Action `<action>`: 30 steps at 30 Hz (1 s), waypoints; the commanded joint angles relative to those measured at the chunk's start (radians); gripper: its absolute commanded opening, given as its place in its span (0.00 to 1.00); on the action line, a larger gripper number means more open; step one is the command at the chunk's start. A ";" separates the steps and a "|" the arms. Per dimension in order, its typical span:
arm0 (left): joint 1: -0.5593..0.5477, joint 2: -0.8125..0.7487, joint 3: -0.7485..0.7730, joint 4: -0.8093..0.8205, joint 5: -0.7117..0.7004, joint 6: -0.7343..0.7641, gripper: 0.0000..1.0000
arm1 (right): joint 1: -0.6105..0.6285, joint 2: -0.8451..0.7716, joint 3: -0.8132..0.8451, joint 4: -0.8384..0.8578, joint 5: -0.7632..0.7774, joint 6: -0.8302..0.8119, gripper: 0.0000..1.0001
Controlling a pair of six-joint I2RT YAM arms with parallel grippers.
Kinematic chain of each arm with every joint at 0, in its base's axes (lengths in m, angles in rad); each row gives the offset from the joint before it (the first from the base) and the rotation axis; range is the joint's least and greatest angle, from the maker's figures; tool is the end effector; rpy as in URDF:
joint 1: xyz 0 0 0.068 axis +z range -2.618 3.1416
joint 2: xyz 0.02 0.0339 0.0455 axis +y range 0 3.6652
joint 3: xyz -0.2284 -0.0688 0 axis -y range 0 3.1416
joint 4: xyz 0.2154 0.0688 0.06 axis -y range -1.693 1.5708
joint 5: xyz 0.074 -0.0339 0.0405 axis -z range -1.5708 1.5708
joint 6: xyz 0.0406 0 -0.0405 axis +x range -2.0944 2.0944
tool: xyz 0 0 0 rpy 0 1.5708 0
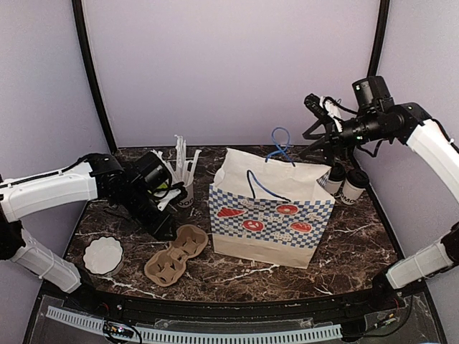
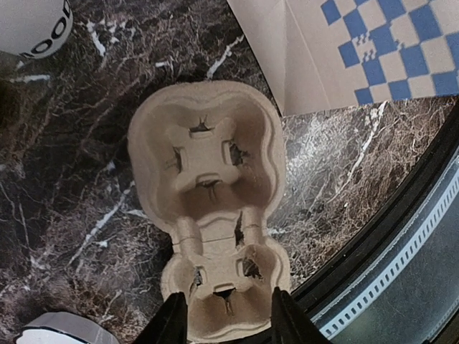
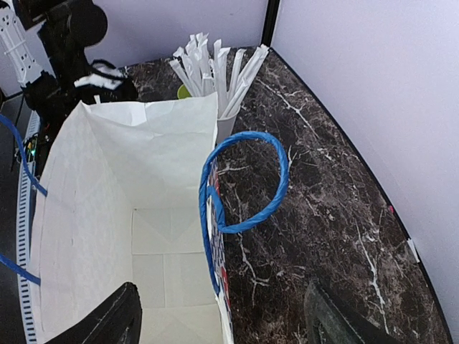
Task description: Pack the takeout coffee
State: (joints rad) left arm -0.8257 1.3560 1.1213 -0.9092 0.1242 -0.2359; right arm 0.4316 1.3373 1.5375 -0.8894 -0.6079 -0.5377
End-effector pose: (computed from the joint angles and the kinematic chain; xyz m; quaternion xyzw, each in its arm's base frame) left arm 0.1604 -0.1813 0.2409 0.2961 0.9295 -0.1593 0.1516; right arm 0.2166 0.1253 0.3691 -0.5150 0.7041 0.2487 0.4209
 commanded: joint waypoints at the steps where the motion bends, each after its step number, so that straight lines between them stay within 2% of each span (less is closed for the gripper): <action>1: -0.026 0.042 -0.043 0.051 0.034 -0.037 0.41 | -0.032 -0.054 -0.021 0.043 -0.029 -0.009 0.79; 16: -0.036 0.169 -0.088 0.099 -0.025 -0.057 0.47 | -0.044 -0.078 -0.042 0.058 -0.007 -0.005 0.79; 30: -0.039 0.222 -0.101 0.115 -0.038 -0.069 0.43 | -0.044 -0.092 -0.063 0.067 0.003 -0.007 0.79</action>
State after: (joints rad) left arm -0.8585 1.5761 1.0370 -0.8001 0.1028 -0.2970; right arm 0.3935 1.2659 1.4815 -0.8581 -0.6083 -0.5419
